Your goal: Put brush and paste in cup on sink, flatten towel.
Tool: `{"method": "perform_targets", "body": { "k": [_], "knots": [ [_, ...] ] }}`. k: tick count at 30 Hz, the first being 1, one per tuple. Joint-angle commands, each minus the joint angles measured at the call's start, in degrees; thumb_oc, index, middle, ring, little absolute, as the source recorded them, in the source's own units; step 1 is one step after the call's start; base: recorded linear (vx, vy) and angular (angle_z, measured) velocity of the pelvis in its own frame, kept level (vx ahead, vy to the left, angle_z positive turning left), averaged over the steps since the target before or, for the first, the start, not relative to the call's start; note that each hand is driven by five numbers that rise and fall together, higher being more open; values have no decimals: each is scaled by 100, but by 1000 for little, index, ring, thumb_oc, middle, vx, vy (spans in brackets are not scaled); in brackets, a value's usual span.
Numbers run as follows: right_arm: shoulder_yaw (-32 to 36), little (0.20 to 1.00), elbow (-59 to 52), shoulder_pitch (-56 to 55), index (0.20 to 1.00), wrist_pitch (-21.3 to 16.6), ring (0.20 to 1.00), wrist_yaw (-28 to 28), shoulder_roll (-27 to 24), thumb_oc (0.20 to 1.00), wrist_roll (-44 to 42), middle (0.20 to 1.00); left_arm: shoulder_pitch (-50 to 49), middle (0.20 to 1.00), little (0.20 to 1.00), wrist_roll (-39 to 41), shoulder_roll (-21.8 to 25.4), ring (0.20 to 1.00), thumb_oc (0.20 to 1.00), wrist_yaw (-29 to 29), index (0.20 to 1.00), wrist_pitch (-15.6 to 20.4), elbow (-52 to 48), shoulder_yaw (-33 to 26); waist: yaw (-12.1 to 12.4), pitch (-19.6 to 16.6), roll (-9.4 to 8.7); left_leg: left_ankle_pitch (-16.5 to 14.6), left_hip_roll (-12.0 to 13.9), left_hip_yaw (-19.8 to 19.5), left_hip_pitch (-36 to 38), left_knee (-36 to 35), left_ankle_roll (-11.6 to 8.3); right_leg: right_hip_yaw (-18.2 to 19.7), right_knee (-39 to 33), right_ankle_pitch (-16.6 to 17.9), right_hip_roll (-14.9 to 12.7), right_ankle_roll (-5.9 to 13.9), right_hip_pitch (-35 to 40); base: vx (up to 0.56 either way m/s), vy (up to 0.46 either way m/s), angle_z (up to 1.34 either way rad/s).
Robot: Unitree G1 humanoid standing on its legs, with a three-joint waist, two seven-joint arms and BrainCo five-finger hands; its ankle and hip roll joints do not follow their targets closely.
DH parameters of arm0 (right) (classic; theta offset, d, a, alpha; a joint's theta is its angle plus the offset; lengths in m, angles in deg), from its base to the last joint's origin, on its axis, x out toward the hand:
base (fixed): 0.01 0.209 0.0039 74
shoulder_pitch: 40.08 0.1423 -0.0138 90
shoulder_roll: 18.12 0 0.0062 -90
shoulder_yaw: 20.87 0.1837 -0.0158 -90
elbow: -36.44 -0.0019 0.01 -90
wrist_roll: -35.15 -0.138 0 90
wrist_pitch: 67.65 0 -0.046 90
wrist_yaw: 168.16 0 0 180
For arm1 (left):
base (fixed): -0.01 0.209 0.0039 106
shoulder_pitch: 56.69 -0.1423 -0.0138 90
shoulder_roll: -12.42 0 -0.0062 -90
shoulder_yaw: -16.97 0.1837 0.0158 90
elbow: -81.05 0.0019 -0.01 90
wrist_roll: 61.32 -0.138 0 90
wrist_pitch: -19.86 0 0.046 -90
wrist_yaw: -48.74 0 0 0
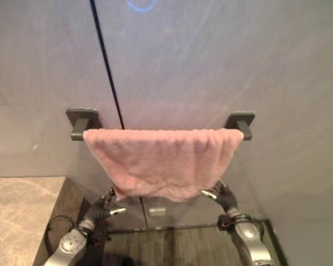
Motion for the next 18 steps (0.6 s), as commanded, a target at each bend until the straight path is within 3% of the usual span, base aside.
{"method": "perform_targets", "body": {
  "k": [1, 7, 18],
  "knots": [
    [125, 1000, -172, 252, 1000, -197, 1000, 170, 32, 1000, 92, 1000, 335, 1000, 1000, -216, 107, 1000, 1000, 181, 1000, 30, 203, -3, 25, -78, -96, -89, -83, 281, 141, 56, -95, -258, 329, 193, 207, -87, -228, 0, 0, 0],
    [129, 1000, 1156, 348, 1000, -49, 1000, 43, 224, 1000, -265, 1000, 297, 1000, 1000, 102, -186, 1000, 1000, 100, 1000, -41, 1010, -77, 31, -24, -17, -82, -50, 248, 183, 56, -83, -227, 485, 72, 257, -166, -251, -5, 2, -1],
    [104, 1000, 1504, 409, 1000, 33, 1000, -47, 223, 1000, -369, 1000, 182, 1000, 1000, 330, -329, 1000, 1000, 25, 1000, -97, 1246, -191, 136, -4, -16, 18, -18, 193, 119, 56, -96, -313, 235, 73, 337, -212, -162, -10, -21, 0]
  ]
}}
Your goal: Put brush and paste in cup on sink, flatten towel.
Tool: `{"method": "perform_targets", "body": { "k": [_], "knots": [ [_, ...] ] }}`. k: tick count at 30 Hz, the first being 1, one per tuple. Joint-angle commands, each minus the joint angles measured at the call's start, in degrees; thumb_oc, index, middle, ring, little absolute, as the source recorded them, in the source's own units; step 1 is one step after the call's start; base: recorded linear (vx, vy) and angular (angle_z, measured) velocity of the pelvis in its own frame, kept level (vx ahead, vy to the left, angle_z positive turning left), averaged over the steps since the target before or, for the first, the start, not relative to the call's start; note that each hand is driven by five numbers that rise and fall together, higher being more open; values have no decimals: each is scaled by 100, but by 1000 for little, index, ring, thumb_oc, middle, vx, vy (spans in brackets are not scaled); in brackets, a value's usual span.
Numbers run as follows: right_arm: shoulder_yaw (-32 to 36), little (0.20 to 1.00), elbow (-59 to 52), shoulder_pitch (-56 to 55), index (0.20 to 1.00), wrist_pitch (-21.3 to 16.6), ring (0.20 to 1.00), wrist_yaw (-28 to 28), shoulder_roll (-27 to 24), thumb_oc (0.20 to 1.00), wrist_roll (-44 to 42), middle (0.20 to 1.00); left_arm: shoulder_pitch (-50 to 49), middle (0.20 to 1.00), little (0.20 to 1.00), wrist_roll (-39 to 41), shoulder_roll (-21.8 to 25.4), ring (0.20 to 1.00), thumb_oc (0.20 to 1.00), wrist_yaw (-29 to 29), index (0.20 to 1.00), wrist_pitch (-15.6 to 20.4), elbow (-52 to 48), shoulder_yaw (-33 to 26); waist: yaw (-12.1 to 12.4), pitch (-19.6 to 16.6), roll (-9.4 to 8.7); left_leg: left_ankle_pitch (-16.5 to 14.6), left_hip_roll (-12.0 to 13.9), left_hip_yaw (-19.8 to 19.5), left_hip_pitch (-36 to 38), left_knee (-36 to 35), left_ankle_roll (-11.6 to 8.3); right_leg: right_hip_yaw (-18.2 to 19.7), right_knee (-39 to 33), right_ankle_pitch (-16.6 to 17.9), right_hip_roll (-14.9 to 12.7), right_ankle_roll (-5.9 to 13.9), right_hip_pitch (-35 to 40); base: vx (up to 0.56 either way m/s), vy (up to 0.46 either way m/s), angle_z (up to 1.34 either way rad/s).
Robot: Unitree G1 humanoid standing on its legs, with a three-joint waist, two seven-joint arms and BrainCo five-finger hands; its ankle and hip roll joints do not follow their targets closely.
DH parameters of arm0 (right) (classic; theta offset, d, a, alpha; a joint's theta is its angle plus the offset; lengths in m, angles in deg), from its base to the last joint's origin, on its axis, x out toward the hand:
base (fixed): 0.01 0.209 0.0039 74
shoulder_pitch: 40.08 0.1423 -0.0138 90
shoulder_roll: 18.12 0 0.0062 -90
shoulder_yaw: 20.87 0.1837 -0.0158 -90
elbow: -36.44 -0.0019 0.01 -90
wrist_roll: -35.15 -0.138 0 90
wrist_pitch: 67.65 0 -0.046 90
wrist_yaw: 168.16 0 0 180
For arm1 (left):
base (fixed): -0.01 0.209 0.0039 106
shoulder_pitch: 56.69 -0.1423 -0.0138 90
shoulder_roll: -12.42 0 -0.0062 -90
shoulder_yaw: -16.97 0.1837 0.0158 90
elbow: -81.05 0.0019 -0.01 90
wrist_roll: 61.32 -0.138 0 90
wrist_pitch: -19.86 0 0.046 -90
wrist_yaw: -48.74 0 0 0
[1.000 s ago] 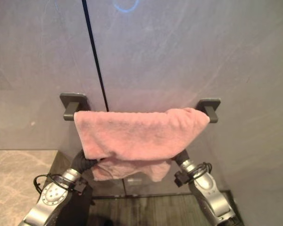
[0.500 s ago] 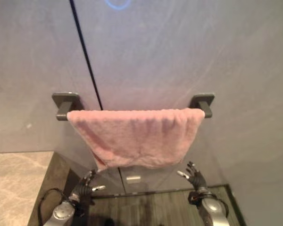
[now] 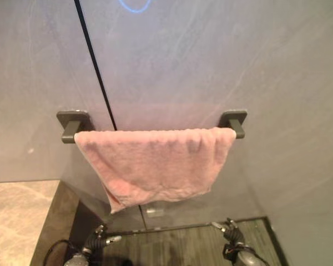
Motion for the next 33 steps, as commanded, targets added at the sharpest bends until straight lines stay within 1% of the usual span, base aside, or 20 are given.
{"method": "perform_targets", "body": {
  "k": [1, 16, 20, 24, 26, 29, 30, 33],
  "knots": [
    [121, 1000, -144, 290, 1000, -116, 1000, -56, -35, 1000, -16, 1000, 324, 1000, 1000, 81, 55, 1000, 1000, -14, 1000, 121, 167, -113, 153, 60, -66, 52, -137, 199, 85, 57, -94, -317, 291, 88, 212, -161, -195, 0, 0, 0],
    [50, 1000, -359, 263, 1000, -116, 1000, -43, -28, 1000, 109, 1000, 171, 1000, 1000, 37, 137, 1000, 1000, 10, 1000, 133, -10, -224, 210, -14, -18, -81, -249, 156, 186, 57, -20, -378, 310, 66, 96, -126, -85, 7, 11, 5],
    [17, 1000, -612, 219, 1000, -104, 1000, -62, -60, 1000, 177, 1000, 120, 1000, 1000, 42, 167, 1000, 1000, 22, 1000, 133, -76, -283, 227, -4, -24, -99, -262, 187, 201, 57, -7, -356, 304, 79, 81, -112, -86, 0, 0, 0],
    [14, 1000, -996, 116, 1000, -123, 1000, -131, -177, 1000, 253, 1000, -10, 1000, 1000, 0, 244, 1000, 1000, 1, 1000, 159, -368, -332, 242, 11, -41, -107, -268, 192, 204, 57, -3, -364, 298, 83, 71, -102, -77, 0, 0, 0],
    [26, 1000, -1164, 72, 1000, -143, 1000, -130, -243, 1000, 339, 1000, -71, 1000, 1000, -64, 290, 1000, 1000, -6, 1000, 176, -545, -343, 252, 14, -49, -114, -268, 177, 210, 57, -2, -371, 296, 78, 68, -101, -64, 0, 0, 0],
    [18, 1000, -1654, 33, 1000, -210, 1000, -116, -457, 1000, 710, 1000, -224, 1000, 1000, -216, 429, 1000, 1000, 40, 1000, 260, -1007, -452, 308, 21, -76, -122, -265, 150, 216, 57, -3, -405, 296, 60, 62, -93, -41, 0, 0, 0],
    [17, 1000, -1657, 31, 1000, -209, 1000, -115, -457, 1000, 711, 1000, -228, 1000, 1000, -217, 430, 1000, 1000, 40, 1000, 258, -1011, -453, 306, 21, -76, -122, -265, 150, 217, 57, -3, -406, 295, 60, 62, -93, -39, 0, 0, 0],
    [-40, 1000, -2045, 129, 1000, -273, 1000, -63, -707, 1000, 1255, 1000, -343, 1000, 1000, -465, 600, 1000, 1000, 52, 1000, 315, -1439, -514, 386, 66, -89, -117, -265, 100, 218, 57, -1, -468, 347, 19, 61, -94, -28, -2, -10, 4]
  ]
}}
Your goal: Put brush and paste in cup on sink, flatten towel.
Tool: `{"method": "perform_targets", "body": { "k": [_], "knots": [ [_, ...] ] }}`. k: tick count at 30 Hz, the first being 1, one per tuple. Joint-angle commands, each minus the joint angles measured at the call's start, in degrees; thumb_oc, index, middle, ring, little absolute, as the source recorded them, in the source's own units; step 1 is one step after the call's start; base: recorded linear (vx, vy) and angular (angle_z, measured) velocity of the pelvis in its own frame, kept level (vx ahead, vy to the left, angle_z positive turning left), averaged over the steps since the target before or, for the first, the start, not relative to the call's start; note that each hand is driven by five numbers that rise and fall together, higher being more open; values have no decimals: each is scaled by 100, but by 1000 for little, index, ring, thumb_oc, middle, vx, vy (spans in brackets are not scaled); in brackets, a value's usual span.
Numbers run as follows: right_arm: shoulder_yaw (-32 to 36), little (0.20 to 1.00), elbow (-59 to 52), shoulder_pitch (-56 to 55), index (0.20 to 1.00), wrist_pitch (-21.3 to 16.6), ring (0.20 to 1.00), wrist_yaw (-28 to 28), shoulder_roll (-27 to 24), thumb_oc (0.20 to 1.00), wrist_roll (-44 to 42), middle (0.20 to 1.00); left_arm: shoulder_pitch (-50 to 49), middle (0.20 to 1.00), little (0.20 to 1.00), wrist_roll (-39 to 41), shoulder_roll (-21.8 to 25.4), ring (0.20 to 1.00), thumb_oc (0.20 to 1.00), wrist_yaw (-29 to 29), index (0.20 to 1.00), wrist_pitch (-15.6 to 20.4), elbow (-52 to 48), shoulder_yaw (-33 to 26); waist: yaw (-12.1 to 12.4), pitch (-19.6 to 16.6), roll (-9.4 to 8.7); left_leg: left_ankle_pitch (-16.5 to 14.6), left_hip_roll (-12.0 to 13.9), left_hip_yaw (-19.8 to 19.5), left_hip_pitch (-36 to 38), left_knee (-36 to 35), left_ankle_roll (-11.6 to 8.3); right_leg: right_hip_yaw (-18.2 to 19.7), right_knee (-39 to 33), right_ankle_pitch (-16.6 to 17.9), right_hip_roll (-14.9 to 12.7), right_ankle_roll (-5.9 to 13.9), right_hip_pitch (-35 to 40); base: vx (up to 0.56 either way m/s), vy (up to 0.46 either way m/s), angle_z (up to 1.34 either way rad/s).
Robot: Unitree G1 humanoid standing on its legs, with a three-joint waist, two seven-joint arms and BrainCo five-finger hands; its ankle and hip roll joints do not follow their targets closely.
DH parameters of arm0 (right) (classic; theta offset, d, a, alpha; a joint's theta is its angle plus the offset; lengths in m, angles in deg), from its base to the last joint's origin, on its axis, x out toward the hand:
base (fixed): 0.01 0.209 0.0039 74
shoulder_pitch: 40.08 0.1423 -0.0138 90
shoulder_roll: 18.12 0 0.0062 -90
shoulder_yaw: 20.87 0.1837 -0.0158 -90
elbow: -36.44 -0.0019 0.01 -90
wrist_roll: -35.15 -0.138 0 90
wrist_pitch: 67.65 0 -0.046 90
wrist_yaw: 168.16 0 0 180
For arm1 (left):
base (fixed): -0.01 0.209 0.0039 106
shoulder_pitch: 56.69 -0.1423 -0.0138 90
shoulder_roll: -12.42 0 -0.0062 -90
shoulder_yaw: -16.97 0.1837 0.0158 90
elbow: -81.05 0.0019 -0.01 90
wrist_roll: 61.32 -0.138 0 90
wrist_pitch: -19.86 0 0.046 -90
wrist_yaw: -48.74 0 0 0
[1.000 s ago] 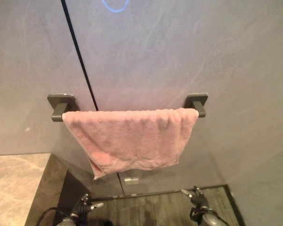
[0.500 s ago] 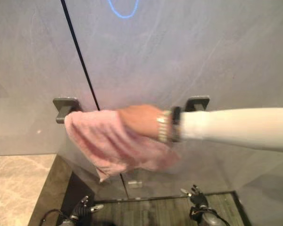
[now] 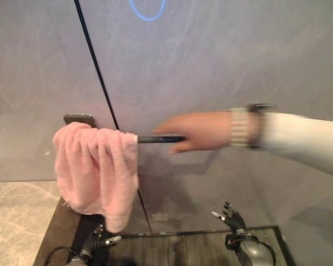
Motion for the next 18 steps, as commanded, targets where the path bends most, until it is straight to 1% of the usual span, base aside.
{"method": "perform_targets", "body": {
  "k": [1, 2, 5, 6, 8, 9, 10, 11, 13, 16, 17, 18],
  "knots": [
    [26, 1000, -569, 319, 1000, -352, 1000, 59, -186, 1000, 517, 1000, 146, 1000, 1000, -378, 619, 1000, 1000, 65, 1000, 320, -354, -156, 196, 207, -283, -108, -312, 273, 217, 56, 16, -260, 356, 96, 5, -20, -142, 0, -6, 8],
    [27, 1000, -574, 316, 1000, -348, 1000, 60, -186, 1000, 518, 1000, 143, 1000, 1000, -379, 619, 1000, 1000, 64, 1000, 317, -358, -157, 195, 208, -283, -108, -312, 272, 219, 56, 16, -261, 357, 94, 5, -20, -141, 3, -9, 7],
    [30, 1000, -729, 398, 1000, -372, 1000, 26, -248, 1000, 500, 1000, 53, 1000, 1000, -800, 935, 1000, 1000, -72, 1000, 376, -1059, -24, 231, 228, -280, -114, -304, 246, 221, 56, 16, -288, 380, 63, 11, -29, -123, -11, -15, 10],
    [-7, 1000, -934, 499, 1000, -385, 1000, -57, -325, 1000, 445, 1000, -34, 1000, 1000, -1311, 1593, 1000, 1000, -387, 1000, 468, -2211, 93, 251, 259, -249, -104, -285, 230, 225, 56, 1, -322, 417, 33, 24, -35, -121, -27, -18, 10],
    [-10, 1000, -937, 495, 1000, -382, 1000, -59, -314, 1000, 445, 1000, -69, 1000, 1000, -1307, 1613, 1000, 1000, -406, 1000, 439, -2263, 67, 249, 259, -261, -105, -284, 231, 231, 56, -1, -320, 420, 29, 24, -36, -118, -12, -7, 3],
    [-110, 1000, -1013, 600, 1000, -355, 1000, -133, -398, 1000, 495, 1000, -130, 1000, 1000, -1571, 2086, 1000, 1000, -558, 1000, 491, -3035, -40, 262, 273, -246, -87, -261, 227, 233, 56, -22, -333, 454, 4, 40, -44, -121, -42, -53, 3],
    [-238, 1000, -1114, 754, 1000, -312, 1000, -208, -488, 1000, 471, 1000, -106, 1000, 1000, -1538, 2410, 1000, 1000, -652, 1000, 546, -3616, -191, 289, 293, -234, -51, -236, 205, 211, 56, -49, -370, 464, -5, 54, -58, -127, -43, -54, 1],
    [-245, 1000, -1115, 762, 1000, -308, 1000, -209, -481, 1000, 469, 1000, -136, 1000, 1000, -1528, 2421, 1000, 1000, -668, 1000, 524, -3656, -224, 278, 297, -241, -49, -235, 202, 211, 56, -51, -373, 466, -7, 55, -59, -126, -46, -48, 0],
    [-349, 1000, -1311, 895, 1000, -240, 1000, -325, -610, 1000, 404, 1000, -214, 1000, 1000, -1196, 2715, 1000, 1000, -851, 1000, 550, -4313, -468, 311, 319, -219, -13, -220, 174, 184, 56, -67, -399, 467, -6, 66, -75, -134, -40, -34, -1],
    [-462, 1000, -1577, 1079, 1000, -152, 1000, -463, -771, 1000, 279, 1000, -609, 1000, 1000, -497, 3116, 1000, 1000, -1146, 1000, 550, -5137, -1025, 371, 342, -183, 31, -220, 145, 150, 56, -72, -439, 424, 16, 87, -84, -135, -43, -28, 1],
    [-566, 1000, -1610, 1203, 1000, -135, 1000, -493, -808, 1000, 246, 1000, -818, 1000, 1000, -167, 3240, 1000, 1000, -1265, 1000, 520, -5394, -1252, 402, 356, -176, 55, -224, 124, 135, 56, -73, -442, 398, 30, 92, -91, -129, -43, -18, 7],
    [-600, 1000, -1640, 1258, 1000, -132, 1000, -511, -834, 1000, 215, 1000, -914, 1000, 1000, 58, 3304, 1000, 1000, -1309, 1000, 522, -5472, -1340, 436, 367, -163, 73, -227, 110, 122, 56, -71, -456, 388, 35, 94, -90, -128, -40, -16, 14]
  ]
}}
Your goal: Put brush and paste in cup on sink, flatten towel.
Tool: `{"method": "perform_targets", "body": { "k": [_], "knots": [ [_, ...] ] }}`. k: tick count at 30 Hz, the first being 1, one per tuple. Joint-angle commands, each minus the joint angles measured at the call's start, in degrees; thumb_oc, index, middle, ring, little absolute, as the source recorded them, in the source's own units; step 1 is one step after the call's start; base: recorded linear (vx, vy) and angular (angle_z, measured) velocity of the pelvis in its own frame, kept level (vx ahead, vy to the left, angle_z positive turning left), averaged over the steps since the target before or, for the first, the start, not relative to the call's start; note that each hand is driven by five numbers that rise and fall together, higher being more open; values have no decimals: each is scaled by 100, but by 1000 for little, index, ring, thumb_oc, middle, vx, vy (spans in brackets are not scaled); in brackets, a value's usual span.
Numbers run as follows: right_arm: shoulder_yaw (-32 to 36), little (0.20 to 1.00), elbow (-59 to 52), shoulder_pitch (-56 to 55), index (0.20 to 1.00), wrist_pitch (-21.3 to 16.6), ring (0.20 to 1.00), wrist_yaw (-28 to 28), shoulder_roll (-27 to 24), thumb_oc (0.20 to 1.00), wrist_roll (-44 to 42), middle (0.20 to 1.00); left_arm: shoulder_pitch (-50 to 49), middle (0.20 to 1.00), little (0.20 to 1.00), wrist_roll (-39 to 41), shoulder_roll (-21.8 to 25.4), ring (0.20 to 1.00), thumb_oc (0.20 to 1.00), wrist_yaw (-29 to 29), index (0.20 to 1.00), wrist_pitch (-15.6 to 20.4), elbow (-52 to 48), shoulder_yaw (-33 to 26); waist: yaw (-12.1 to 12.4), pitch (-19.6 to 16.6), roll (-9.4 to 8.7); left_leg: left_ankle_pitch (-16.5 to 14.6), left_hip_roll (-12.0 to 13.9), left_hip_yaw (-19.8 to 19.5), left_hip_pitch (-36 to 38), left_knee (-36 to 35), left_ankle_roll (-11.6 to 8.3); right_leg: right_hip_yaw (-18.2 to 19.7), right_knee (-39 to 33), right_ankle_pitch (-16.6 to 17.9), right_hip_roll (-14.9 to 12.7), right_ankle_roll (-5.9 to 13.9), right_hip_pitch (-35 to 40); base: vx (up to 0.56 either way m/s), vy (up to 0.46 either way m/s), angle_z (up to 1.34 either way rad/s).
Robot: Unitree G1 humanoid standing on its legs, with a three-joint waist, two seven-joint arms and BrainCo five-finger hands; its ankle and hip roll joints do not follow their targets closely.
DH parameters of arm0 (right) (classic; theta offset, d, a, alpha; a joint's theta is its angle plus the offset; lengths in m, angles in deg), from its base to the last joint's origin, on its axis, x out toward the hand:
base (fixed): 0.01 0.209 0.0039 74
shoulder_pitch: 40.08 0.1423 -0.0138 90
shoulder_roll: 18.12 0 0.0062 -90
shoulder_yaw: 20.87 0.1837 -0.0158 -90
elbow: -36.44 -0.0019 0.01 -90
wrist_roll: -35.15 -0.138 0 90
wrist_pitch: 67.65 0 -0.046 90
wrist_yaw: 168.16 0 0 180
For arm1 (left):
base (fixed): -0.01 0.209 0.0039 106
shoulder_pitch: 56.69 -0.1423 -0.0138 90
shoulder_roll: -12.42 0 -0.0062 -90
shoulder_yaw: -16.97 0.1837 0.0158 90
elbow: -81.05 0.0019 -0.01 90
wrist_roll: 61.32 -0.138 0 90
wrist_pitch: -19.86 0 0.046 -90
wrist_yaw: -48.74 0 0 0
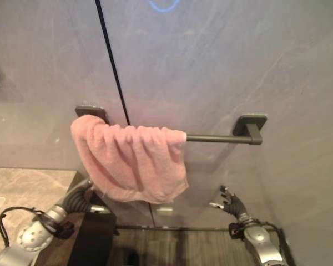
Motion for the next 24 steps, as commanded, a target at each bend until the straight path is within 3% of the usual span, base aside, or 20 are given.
{"method": "perform_targets", "body": {
  "k": [1, 6, 10, 17, 24],
  "knots": [
    [-197, 1000, -599, 1162, 1000, -309, 1000, -255, 6, 1000, -172, 1000, -180, 1000, 1000, 1106, 456, 1000, 1000, -306, 1000, 178, -319, -529, 197, 61, -213, -3, -221, 280, 181, 56, 51, -322, 341, 40, 87, -100, -199, -31, -15, 16],
    [-355, 1000, -1018, 1311, 1000, -282, 1000, -375, -180, 1000, -340, 1000, -847, 1000, 1000, 1989, 867, 1000, 1000, -584, 1000, 59, -679, -1127, 333, 106, -179, 70, -255, 132, 111, 56, 75, -409, 352, 42, 95, -130, -194, -29, -9, 11],
    [-336, 1000, -1505, 1238, 1000, -315, 1000, -427, -364, 1000, -465, 1000, -1019, 1000, 1000, 2399, 883, 1000, 1000, -484, 1000, 84, -457, -1399, 416, 117, -190, 96, -314, 6, 35, 56, 89, -536, 333, 51, 69, -121, -179, -13, 4, 20],
    [-345, 1000, -1771, 1296, 1000, -277, 1000, -406, -527, 1000, -336, 1000, -662, 1000, 1000, 2307, 1172, 1000, 1000, -423, 1000, 89, -131, -1310, 453, 107, -228, 52, -364, -25, 5, 56, 135, -563, 286, 100, 15, -73, -182, 16, 27, 16],
    [-629, 1000, -1712, 1745, 1000, -76, 1000, -366, -548, 1000, -243, 1000, 267, 1000, 1000, 2124, 1582, 1000, 1000, -351, 1000, 13, 376, -793, 387, 120, -299, -89, -430, 139, 37, 56, 221, -341, 257, 185, -76, 0, -262, 25, 66, -4]
  ]
}}
